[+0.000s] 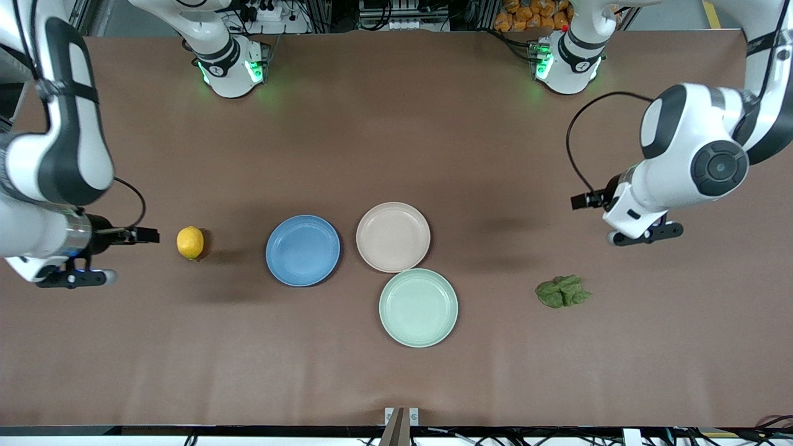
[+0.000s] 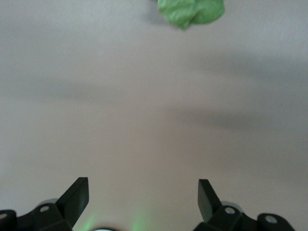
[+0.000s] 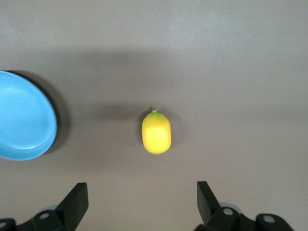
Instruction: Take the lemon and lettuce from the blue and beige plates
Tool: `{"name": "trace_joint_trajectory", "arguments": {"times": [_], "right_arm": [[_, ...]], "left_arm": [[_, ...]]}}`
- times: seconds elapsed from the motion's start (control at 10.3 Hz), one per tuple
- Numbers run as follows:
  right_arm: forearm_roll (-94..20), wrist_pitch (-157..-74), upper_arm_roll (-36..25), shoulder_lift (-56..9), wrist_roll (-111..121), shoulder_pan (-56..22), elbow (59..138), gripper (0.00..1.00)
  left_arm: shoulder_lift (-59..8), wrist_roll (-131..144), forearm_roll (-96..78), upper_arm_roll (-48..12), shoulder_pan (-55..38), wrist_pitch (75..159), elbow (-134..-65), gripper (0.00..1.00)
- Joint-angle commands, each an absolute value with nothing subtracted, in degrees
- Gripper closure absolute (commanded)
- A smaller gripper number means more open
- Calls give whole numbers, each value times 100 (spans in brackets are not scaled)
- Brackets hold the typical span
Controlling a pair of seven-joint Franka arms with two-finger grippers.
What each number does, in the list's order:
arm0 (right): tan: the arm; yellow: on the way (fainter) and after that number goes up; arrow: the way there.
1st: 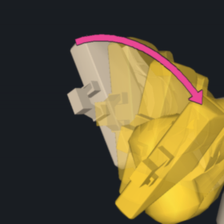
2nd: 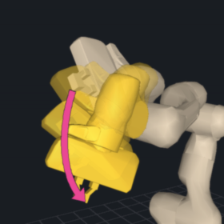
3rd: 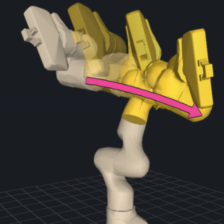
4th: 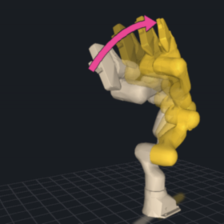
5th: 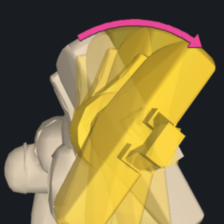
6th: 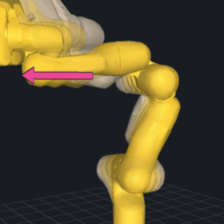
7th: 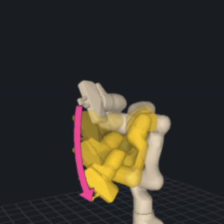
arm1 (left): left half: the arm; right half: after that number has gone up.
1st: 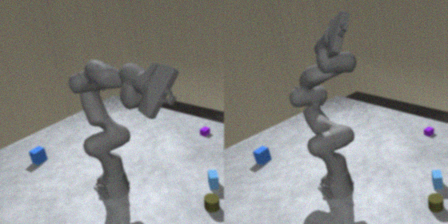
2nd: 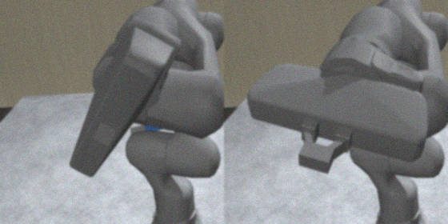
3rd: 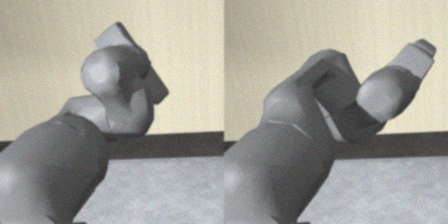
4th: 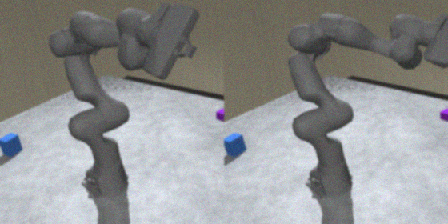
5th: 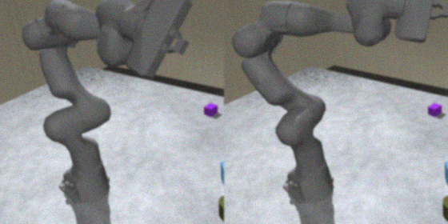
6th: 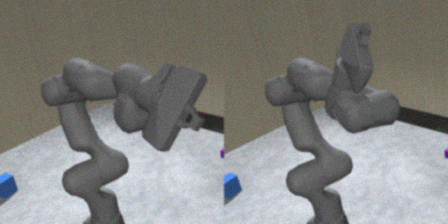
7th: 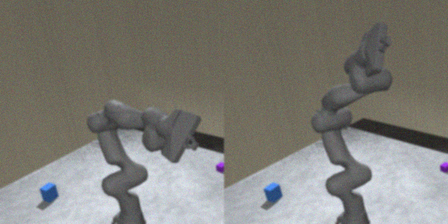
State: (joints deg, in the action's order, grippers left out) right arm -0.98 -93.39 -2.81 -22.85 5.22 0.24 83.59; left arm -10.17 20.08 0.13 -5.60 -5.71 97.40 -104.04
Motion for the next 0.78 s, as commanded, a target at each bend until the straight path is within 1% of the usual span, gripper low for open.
{"name": "trace_joint_trajectory", "arguments": {"times": [0.0, 0.19, 0.39, 0.58, 0.68], "right_arm": [[-105, -9026, -237, -2286, 536, 70, 7875, 0], [-123, -9035, -246, -1821, 545, 105, 7901, 0], [-123, -9035, -246, -1426, 545, 106, 8032, 0], [-123, -9114, -246, -951, 545, 114, 8461, 0], [-114, -9114, -246, -775, 554, 114, 8647, 0]], "left_arm": [[-564, 1960, -53, -528, -545, 9423, -10591, 0], [-292, 1899, -114, -501, -589, 9386, -10512, 0], [-202, 1515, -123, -492, -580, 9649, -10180, 0], [-115, 1231, -132, -492, -580, 9659, -9714, 0], [8, 1039, -141, -492, -554, 9677, -9677, 0]]}}
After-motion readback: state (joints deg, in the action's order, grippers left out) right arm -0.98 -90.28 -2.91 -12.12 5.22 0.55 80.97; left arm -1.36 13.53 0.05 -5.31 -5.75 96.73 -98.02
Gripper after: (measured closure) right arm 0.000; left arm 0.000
